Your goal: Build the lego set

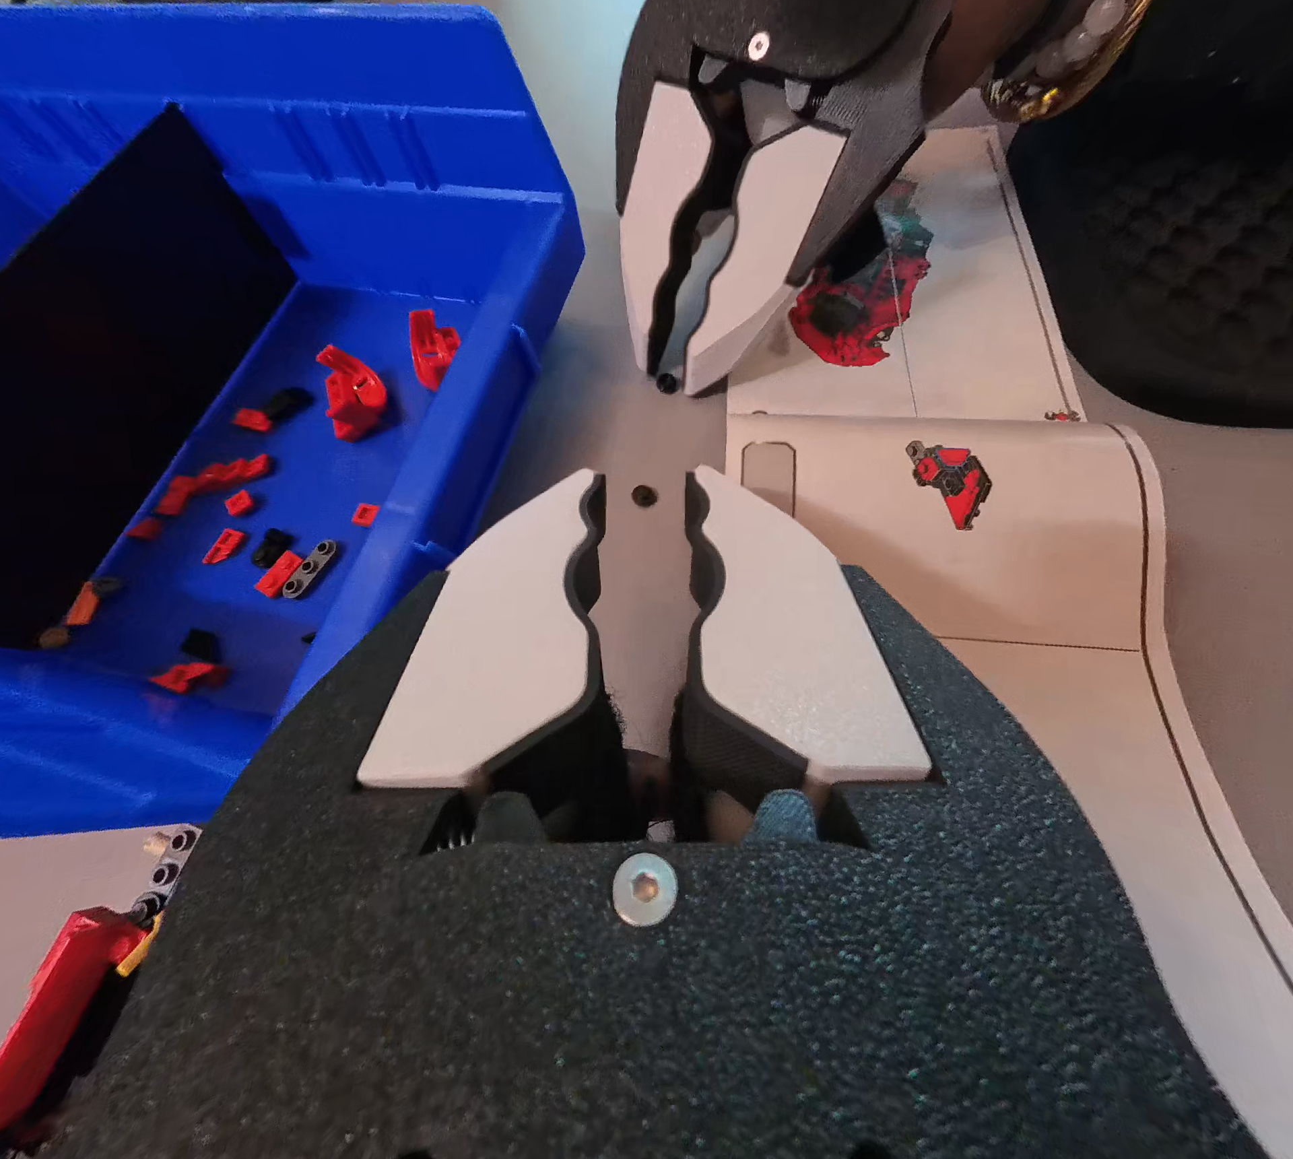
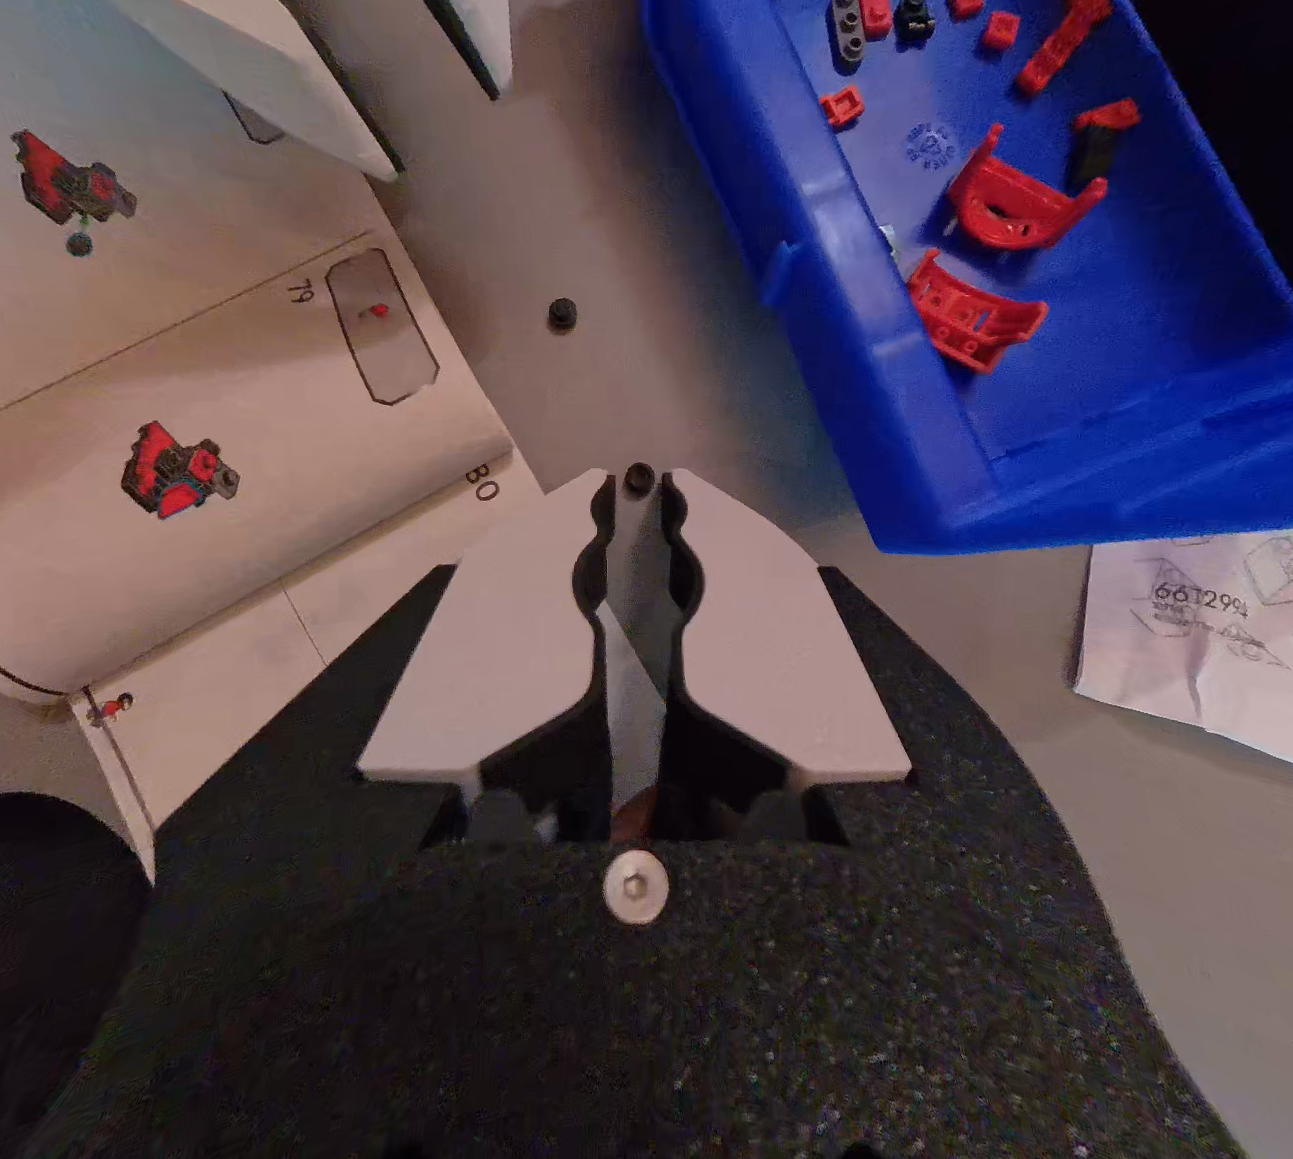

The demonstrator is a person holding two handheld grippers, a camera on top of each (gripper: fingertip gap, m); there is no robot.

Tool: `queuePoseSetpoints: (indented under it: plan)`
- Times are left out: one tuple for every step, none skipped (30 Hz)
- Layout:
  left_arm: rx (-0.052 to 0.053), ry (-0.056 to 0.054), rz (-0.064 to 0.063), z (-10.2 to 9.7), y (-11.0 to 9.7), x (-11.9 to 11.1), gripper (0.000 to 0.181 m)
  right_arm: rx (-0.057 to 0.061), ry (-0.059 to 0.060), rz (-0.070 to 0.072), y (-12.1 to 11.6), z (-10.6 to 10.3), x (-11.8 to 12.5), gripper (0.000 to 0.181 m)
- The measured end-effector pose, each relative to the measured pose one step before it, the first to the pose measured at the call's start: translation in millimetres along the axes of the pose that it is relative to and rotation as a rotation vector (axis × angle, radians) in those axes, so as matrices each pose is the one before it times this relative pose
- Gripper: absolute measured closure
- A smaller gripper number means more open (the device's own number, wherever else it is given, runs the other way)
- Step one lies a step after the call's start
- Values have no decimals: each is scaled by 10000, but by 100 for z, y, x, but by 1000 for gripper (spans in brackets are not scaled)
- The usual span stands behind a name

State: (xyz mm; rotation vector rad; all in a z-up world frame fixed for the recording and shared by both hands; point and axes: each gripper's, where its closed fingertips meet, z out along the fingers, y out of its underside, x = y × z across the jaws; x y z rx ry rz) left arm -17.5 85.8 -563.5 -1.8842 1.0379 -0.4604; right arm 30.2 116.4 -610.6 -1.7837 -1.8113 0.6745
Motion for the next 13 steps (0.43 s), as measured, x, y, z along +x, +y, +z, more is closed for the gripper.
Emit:
queuePoseSetpoints:
  plan:
    - [-2,22,35,7,15,55,160,116,-60,58,-51,74,-30,170]
    - [-80,-8,29,18,175,-26,160,68,-13,28,-15,9,42,171]
    - [-147,-31,-15,60,296,-99,160,17,-17,-50,28,-7,-7,172]
    - [-177,-43,-58,81,348,-134,160,38,13,-83,23,-26,35,174]
    - [-157,-27,-76,99,306,-109,160,71,48,-81,37,-30,67,174]
    - [-100,5,-61,111,221,-34,159,184,-41,35,-139,-130,-32,174]
    - [-11,40,-1,107,56,51,157,373,-284,293,-448,13,-78,174]
    - [102,-8,91,70,-145,53,156,608,-587,558,-806,-351,-454,174]
    - [272,-141,223,20,-473,-51,153,852,-761,766,-1201,-471,-676,174]
    - [472,-190,436,-86,-834,-1,152,964,-907,888,-1513,-379,-1041,174]
    - [645,-339,626,-210,-1153,-56,152,935,-845,959,-1417,-302,-853,174]
    - [812,-554,754,-308,-1465,-218,153,844,-778,917,-1249,-91,-855,174]
    - [897,-634,825,-355,-1612,-260,154,764,-774,928,-1042,105,-987,174]
